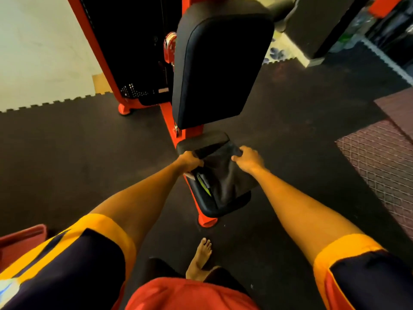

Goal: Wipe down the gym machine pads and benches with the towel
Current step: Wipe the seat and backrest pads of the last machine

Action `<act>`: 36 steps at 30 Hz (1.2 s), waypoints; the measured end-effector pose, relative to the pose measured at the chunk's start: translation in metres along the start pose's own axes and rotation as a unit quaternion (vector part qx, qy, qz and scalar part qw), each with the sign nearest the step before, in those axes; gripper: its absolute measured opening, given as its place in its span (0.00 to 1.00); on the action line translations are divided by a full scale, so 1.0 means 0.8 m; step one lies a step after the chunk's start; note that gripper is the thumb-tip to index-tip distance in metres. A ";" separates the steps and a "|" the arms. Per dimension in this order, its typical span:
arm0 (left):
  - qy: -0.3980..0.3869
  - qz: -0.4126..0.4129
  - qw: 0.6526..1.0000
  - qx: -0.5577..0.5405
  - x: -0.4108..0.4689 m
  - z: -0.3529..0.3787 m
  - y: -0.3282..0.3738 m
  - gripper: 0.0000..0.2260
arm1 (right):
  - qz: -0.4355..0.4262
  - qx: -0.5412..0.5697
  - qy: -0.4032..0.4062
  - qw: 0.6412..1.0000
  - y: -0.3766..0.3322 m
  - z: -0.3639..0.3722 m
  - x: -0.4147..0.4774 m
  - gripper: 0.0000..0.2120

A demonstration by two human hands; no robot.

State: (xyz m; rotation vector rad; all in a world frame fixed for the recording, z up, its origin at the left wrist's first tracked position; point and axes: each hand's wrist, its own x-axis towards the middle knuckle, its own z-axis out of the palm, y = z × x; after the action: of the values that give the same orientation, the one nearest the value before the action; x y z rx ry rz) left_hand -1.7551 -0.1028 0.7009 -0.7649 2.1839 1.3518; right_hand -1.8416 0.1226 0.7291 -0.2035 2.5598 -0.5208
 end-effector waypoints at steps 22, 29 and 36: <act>0.217 0.177 0.946 0.164 0.132 0.056 -0.052 0.28 | -0.101 -0.173 0.105 0.974 0.007 0.170 0.067 0.44; 0.292 0.184 0.913 0.216 0.147 0.081 -0.065 0.30 | -0.185 -0.154 0.176 0.955 0.006 0.165 0.142 0.29; 0.323 0.156 0.904 0.234 0.136 0.112 -0.068 0.31 | -0.216 -0.110 0.126 0.962 -0.008 0.123 0.195 0.30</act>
State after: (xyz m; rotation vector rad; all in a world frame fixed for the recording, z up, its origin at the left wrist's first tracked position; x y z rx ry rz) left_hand -1.7914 -0.0650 0.5599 -0.7600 3.1019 0.6671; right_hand -1.9239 0.0478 0.5823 -0.8380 2.8285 -0.4370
